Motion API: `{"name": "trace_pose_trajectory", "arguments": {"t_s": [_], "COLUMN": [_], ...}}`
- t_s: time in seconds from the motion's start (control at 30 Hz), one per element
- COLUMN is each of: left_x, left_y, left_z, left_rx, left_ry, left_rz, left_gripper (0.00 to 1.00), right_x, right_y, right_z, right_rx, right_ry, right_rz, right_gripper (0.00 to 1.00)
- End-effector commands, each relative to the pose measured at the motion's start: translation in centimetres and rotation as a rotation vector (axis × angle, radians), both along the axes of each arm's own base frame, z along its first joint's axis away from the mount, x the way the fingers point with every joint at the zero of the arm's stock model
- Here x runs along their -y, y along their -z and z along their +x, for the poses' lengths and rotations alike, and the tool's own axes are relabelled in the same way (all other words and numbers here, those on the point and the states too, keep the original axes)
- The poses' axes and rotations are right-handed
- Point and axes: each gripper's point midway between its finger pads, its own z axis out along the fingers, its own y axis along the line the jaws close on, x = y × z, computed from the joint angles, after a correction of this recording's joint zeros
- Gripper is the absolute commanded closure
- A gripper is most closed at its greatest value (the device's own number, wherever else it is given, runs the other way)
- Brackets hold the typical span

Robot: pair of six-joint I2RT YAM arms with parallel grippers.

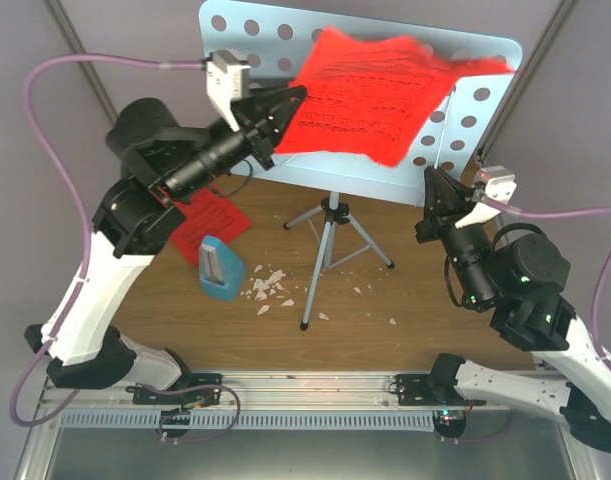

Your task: Pack up the instrument practice props

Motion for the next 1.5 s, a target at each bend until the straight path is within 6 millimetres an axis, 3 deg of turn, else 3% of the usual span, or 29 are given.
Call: {"name": "trace_pose_trajectory", "arguments": {"t_s": [0.0, 0.27, 0.43, 0.5, 0.6, 0.63, 0.67, 0.83, 1.0, 1.07, 1.33, 1.47], "left_x": [-1.6, -8.6, -13.1, -15.1, -18.3, -19.6, -20.4, -24.0, -26.6, -27.9, -32.2, -33.2], "left_y": [-0.1, -0.5, 1.9, 3.3, 6.8, 7.9, 9.0, 14.0, 20.1, 22.8, 30.6, 34.3], "left_z": [0.1, 1.7, 4.0, 5.1, 7.1, 7.6, 7.7, 8.4, 9.5, 10.3, 14.3, 15.7], "left_rx": [-0.008, 0.01, -0.052, -0.083, -0.17, -0.199, -0.22, -0.317, -0.443, -0.501, -0.674, -0.753], "left_ry": [0.01, -0.184, -0.322, -0.372, -0.458, -0.492, -0.507, -0.556, -0.568, -0.574, -0.596, -0.607], "left_rz": [-0.001, 0.021, 0.092, 0.109, 0.128, 0.13, 0.132, 0.107, 0.087, 0.076, 0.011, 0.005], "left_gripper": [1.0, 1.0, 1.0, 1.0, 1.0, 1.0, 1.0, 1.0, 1.0, 1.0, 1.0, 1.0], "right_x": [-1.1, -0.8, -0.3, 0.0, 0.6, 0.7, 1.0, 1.4, 1.0, 0.9, 0.4, 0.3], "right_y": [0.7, 0.5, 0.4, 0.4, 0.2, 0.1, 0.0, -0.2, 0.1, 0.4, 0.9, 1.1], "right_z": [0.5, 0.3, 0.3, 0.1, -0.3, -0.5, -0.6, -1.0, -0.9, -0.8, -0.6, -0.6], "right_rx": [-0.027, -0.031, -0.04, -0.04, -0.034, -0.032, -0.03, -0.023, -0.026, -0.025, -0.032, -0.039], "right_ry": [-0.015, -0.018, -0.005, -0.005, -0.015, -0.018, -0.021, -0.028, -0.037, -0.035, -0.044, -0.048], "right_rz": [0.012, 0.031, 0.053, 0.065, 0.091, 0.098, 0.105, 0.115, 0.106, 0.103, 0.105, 0.11], "right_gripper": [1.0, 0.99, 0.99, 0.86, 0.58, 0.42, 0.34, 0.12, 0.01, 0.0, 0.0, 0.0]}}
